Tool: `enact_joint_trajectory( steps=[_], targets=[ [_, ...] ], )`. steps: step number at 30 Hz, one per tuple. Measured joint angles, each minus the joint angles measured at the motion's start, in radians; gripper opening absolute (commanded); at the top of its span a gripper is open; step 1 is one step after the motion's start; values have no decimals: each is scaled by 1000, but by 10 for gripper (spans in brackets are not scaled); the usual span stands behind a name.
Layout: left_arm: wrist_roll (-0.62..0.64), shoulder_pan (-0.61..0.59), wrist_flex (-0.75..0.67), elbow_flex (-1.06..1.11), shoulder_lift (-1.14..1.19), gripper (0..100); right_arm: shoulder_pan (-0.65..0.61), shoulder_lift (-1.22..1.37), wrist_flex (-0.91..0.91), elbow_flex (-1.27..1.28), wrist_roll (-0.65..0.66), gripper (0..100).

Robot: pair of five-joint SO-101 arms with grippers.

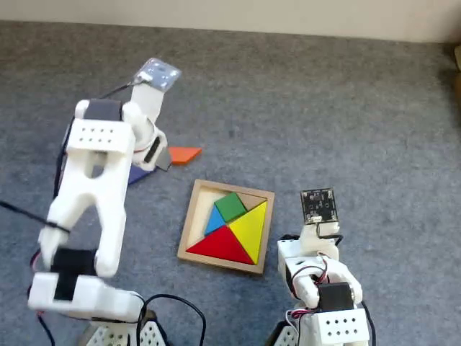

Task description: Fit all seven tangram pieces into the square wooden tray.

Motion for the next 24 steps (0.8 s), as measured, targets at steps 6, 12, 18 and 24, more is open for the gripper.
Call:
enact_joint_trajectory(
  steps=[6, 12, 18, 24],
  targets=[
    [-313, -5, 150, -327, 242, 239, 0, 0, 0, 0, 0, 19],
    [-542, -2, 172, -546, 440, 239, 0, 0, 0, 0, 0, 19],
    [-609, 44, 172, -643, 574, 239, 0, 0, 0, 0, 0, 19],
    [-612, 80, 172, -732, 686, 238, 0, 0, 0, 0, 0, 19]
  ],
)
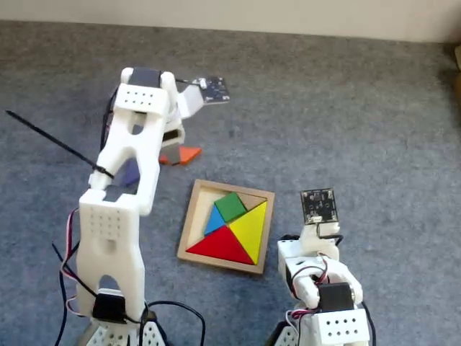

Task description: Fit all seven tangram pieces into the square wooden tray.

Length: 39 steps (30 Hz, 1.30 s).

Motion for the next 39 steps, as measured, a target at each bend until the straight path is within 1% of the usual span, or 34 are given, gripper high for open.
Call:
enact_joint_trajectory(
  steps=[4, 10, 18, 22, 24, 28, 31, 33, 35, 39],
  targets=[
    [0, 6, 0, -57, 94, 237, 0, 0, 0, 0, 0, 19],
    [2, 5, 2, -161, 233, 183, 0, 0, 0, 0, 0, 19],
    [3, 11, 18, -235, 285, 43, 0, 0, 0, 0, 0, 19],
    [3, 17, 89, -290, 290, 14, 0, 0, 0, 0, 0, 19],
    [40, 15, 133, -333, 292, 6, 0, 0, 0, 0, 0, 19],
    [166, 11, 160, -400, 290, 6, 0, 0, 0, 0, 0, 19],
    [224, 14, 163, -402, 259, 5, 0, 0, 0, 0, 0, 19],
    [258, 14, 164, -367, 212, 5, 0, 0, 0, 0, 0, 19],
    [282, 12, 166, -298, 144, 5, 0, 0, 0, 0, 0, 19],
    [295, 12, 166, -81, -32, 5, 0, 0, 0, 0, 0, 19]
  ],
)
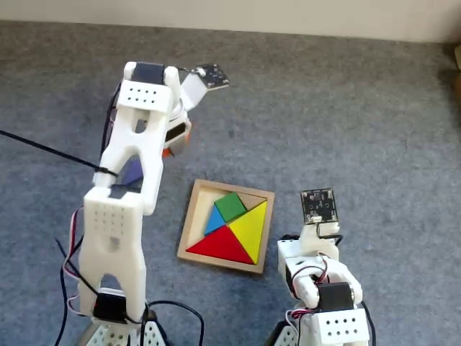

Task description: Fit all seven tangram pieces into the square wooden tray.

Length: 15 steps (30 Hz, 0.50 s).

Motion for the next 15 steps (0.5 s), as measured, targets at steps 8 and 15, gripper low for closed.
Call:
enact_joint_trajectory(
  steps=[8, 15],
  targets=[
    [68, 0, 0, 523, -410, 8, 0, 0, 0, 0, 0, 19],
    [101, 0, -89, 830, -543, 171, 0, 0, 0, 0, 0, 19]
  ],
)
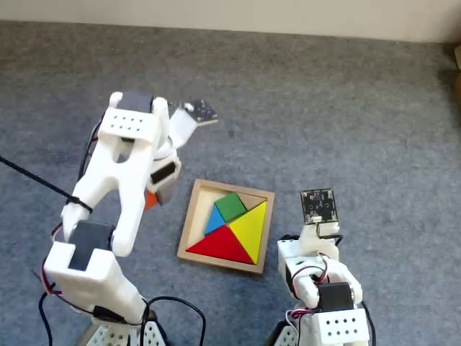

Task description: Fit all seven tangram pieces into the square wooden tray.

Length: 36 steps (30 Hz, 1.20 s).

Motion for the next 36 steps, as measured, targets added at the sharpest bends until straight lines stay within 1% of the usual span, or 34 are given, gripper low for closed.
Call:
enact_joint_trajectory(
  steps=[4, 14, 19, 22, 27, 31, 36],
  targets=[
    [40, 0, -40, 37, -32, 177, 0, 0, 0, 0, 0, 19],
    [55, 0, -40, 55, -91, 175, 0, 0, 0, 0, 0, 19],
    [87, 0, -58, 124, -91, 175, 0, 0, 0, 0, 0, 19],
    [92, 0, -109, 198, -91, 175, 0, 0, 0, 0, 0, 19],
    [101, 0, -239, 344, -91, 175, 0, 0, 0, 0, 0, 19],
    [141, 0, -325, 400, -91, 178, 0, 0, 0, 0, 0, 19],
    [147, 0, -427, 480, -91, 178, 0, 0, 0, 0, 0, 19]
  ],
)
